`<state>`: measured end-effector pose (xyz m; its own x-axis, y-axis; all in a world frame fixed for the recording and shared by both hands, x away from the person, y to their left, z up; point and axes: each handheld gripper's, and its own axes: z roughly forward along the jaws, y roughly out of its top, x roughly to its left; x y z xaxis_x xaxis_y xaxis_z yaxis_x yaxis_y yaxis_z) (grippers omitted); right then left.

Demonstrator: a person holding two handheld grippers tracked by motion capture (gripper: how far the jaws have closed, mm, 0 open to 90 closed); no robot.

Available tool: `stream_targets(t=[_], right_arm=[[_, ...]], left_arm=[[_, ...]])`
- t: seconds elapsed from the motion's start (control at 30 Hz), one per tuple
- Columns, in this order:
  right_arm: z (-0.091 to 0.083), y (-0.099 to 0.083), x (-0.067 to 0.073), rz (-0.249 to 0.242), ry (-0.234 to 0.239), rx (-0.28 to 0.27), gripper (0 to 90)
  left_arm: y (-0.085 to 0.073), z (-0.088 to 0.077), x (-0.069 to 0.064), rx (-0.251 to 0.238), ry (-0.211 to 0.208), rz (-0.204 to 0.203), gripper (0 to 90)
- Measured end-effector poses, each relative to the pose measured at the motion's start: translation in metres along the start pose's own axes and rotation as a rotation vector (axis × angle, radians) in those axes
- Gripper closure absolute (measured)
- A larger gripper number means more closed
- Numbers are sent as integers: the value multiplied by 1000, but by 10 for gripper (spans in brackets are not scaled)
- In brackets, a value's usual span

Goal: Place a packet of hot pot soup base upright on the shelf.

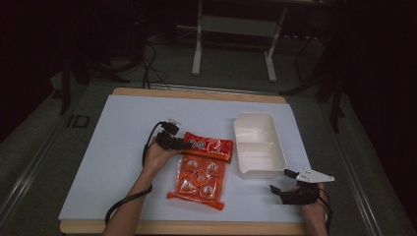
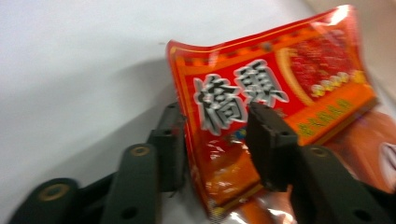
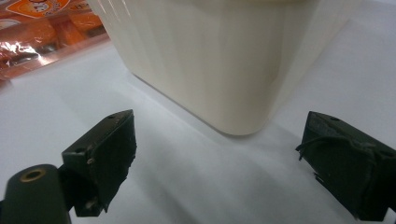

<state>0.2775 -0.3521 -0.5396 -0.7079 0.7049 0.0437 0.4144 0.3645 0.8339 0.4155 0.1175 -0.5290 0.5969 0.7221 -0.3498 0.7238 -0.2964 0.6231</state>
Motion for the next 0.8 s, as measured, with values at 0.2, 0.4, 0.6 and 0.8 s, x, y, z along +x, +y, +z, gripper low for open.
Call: stream_targets(t=[0.2,0.4,0.6,0.8], right_arm=[[0,0,0,-1,1,1,105],[0,0,0,-3,1,4,105],[0,0,0,-3,4,3,105],[0,0,0,-3,9,3,105]], left_arm=[[-9,-13,2,-54,-64,23,798],[-12,-7,8,-62,-94,12,759],[-5,7,9,-30,-87,44,701],[-2,11,6,-56,-112,53,641]])
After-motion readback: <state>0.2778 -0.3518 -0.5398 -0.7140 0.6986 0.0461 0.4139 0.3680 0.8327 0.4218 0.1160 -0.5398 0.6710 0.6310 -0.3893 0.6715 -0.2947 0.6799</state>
